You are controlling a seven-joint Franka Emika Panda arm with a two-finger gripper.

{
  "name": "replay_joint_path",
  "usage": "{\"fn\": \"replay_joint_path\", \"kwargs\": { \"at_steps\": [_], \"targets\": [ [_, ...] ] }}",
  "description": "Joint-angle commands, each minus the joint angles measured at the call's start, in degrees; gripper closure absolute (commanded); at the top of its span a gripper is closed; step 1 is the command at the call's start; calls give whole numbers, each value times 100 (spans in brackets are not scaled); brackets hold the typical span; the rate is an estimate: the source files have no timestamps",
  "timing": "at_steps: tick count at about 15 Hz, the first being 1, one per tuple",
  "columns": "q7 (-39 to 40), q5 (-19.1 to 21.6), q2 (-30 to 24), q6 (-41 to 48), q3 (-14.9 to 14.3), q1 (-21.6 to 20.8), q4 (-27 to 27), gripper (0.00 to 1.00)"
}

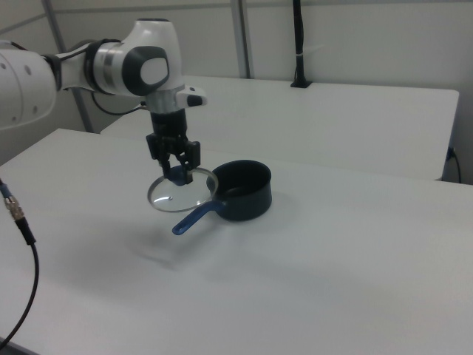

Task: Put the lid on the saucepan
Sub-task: 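Lift the glass lid and carry it toward the black saucepan, then lower the glass lid onto the saucepan rim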

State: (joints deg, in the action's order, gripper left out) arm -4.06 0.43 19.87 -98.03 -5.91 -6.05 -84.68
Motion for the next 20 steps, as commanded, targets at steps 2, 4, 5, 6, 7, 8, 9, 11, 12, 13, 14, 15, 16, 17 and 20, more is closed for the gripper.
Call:
{"fn": "replay_joint_path", "kwargs": {
  "at_steps": [2,4,5,6,7,8,9,11,12,13,14,15,16,17,20],
  "targets": [
    [-542,115,536,-14,28,191,883,50],
    [-1112,185,588,-460,28,270,884,50],
    [-1245,194,684,-584,11,271,918,51],
    [-1360,194,763,-629,-7,271,1023,51],
    [-1483,194,877,-638,-16,271,1111,51],
    [-1597,194,957,-638,-25,271,1225,51],
    [-1703,194,1045,-638,-33,262,1305,52],
    [-2018,194,1142,-647,-42,271,1419,53],
    [-2255,203,1168,-691,-42,279,1428,53],
    [-2449,211,1186,-813,-42,288,1428,53],
    [-2625,220,1203,-892,-51,288,1428,53],
    [-2748,229,1221,-902,-51,297,1428,54],
    [-2845,264,1247,-902,-51,306,1428,55],
    [-2951,316,1256,-902,-51,323,1428,55],
    [-3363,527,1265,-1138,-112,385,1420,55]
  ]
}}
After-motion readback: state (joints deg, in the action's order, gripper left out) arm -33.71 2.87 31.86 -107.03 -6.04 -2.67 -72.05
